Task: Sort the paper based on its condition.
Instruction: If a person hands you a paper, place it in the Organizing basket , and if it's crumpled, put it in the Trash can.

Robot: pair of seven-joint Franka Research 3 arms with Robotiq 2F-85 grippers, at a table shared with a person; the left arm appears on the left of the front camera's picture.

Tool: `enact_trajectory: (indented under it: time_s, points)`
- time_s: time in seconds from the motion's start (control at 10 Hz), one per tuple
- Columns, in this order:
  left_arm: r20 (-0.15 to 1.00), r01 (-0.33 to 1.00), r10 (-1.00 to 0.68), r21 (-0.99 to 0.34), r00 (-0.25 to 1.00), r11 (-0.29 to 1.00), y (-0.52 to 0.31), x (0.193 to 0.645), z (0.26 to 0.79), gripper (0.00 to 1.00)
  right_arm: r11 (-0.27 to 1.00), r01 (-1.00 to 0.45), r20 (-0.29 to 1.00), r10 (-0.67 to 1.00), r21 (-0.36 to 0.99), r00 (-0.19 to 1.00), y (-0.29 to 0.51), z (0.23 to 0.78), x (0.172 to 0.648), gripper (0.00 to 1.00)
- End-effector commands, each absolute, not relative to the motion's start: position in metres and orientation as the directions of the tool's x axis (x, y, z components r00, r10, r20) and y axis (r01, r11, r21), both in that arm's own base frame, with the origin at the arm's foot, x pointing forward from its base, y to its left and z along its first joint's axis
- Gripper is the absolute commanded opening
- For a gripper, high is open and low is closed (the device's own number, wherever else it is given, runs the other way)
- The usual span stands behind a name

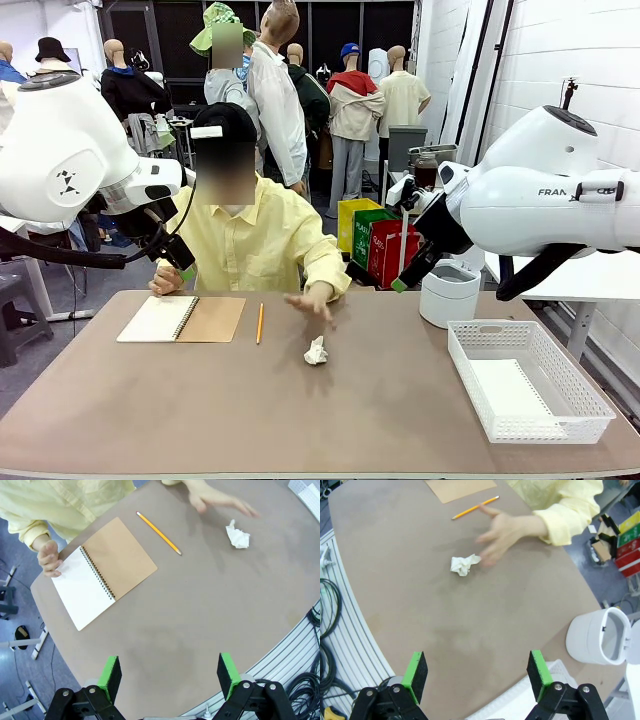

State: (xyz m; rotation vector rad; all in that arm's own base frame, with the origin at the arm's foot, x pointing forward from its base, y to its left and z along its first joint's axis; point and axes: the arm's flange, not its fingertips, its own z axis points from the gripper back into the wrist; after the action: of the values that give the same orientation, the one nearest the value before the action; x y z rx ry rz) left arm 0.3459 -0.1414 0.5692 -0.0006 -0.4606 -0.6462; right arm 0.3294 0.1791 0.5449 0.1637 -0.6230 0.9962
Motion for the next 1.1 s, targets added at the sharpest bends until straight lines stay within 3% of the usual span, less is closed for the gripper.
enact_trajectory:
  time_s: [0.0, 0.5, 1.0]
  points:
    - [0.416, 0.582, -0.580, 0.139, 0.700, 0.801, -0.140, 0.346, 0.570, 1.00, 0.541, -0.829, 0.551, 0.739, -0.141, 0.388, 0.181, 0.546, 0.331, 1.00]
    - [0.416, 0.582, -0.580, 0.139, 0.700, 0.801, -0.140, 0.346, 0.570, 1.00, 0.547, -0.824, 0.559, 0.733, -0.148, 0.387, 0.179, 0.545, 0.329, 1.00]
    - [0.416, 0.582, -0.580, 0.139, 0.700, 0.801, -0.140, 0.346, 0.570, 1.00, 0.461, -0.859, 0.438, 0.834, -0.221, 0.335, 0.224, 0.544, 0.362, 1.00]
